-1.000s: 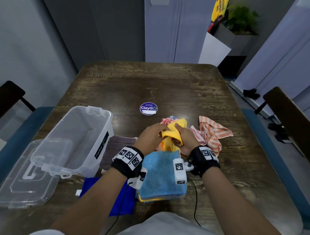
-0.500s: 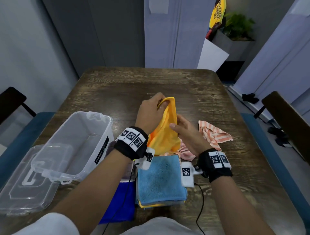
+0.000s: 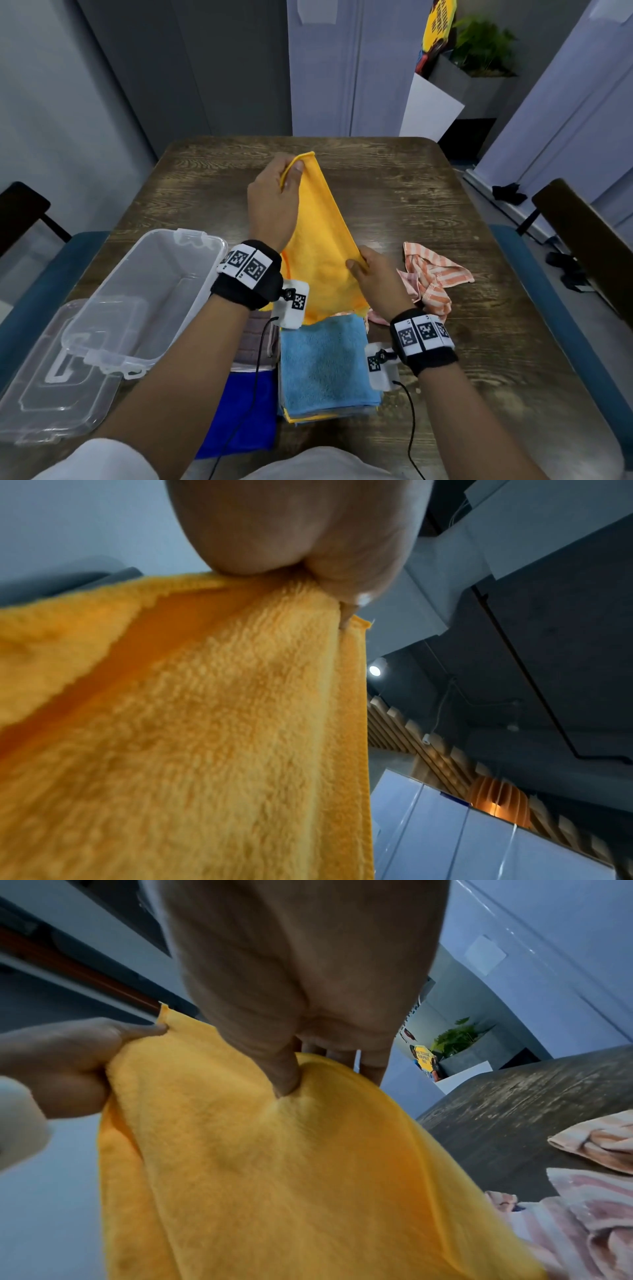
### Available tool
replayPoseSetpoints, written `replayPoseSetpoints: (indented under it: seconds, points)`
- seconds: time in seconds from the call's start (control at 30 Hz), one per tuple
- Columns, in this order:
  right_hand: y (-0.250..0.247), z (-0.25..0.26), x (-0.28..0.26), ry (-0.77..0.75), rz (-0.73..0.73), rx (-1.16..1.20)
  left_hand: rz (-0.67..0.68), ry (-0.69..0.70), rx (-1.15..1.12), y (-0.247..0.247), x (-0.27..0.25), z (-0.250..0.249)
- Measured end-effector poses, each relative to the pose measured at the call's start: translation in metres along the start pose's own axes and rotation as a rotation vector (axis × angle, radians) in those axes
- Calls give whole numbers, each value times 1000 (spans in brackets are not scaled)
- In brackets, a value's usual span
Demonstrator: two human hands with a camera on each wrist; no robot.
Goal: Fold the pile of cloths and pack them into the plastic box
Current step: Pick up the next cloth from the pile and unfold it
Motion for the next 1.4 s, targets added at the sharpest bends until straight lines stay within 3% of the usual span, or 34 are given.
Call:
replayPoseSetpoints:
  seconds: [0.2,0.33,0.47,0.67,0.9,1.0,1.07,1.17,1.27,1.33,1.4]
  points:
    - [-4,-21,3,-19,-60,-221,-158,25,-13,-23,39,1]
    - [-8,-27,8,-50,-112,-399,-214,19,116,-31,50,7]
    - [-8,-20,11,34,-90,-321,-207,-12,95,-33,49,11]
    - [-15,-12,9,209,-170,-117,-158,-67,104,-35,46,13]
    - [-19,-18,6,569,-234,352,8,-11,95,-36,38,9]
    - [-17,-19,7,657,-280,530,58,-27,-13,-37,36,5]
    - [-18,-19,9,699,-298,588,161,-63,-109,-39,31,-3]
    - [-19,-18,10,676,-352,589,400,-110,-242,-42,17,-15]
    - [-18,-20,13,526,-385,465,653,-161,-303,-36,-3,-17]
    - [-18,-14,14,417,-343,428,699,-165,-297,-27,-14,-9]
    - [-17,0,12,347,-269,537,673,-155,-282,-18,-24,1]
Point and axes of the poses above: each hand's wrist, its own x-axis towards the middle knuckle, its own y-axis out of the palm, z = x × y, the point moved 1 cm from there along x, towards the middle knuckle, and after that the axes turned 15 degrees about -z, right-handed, at the moved point
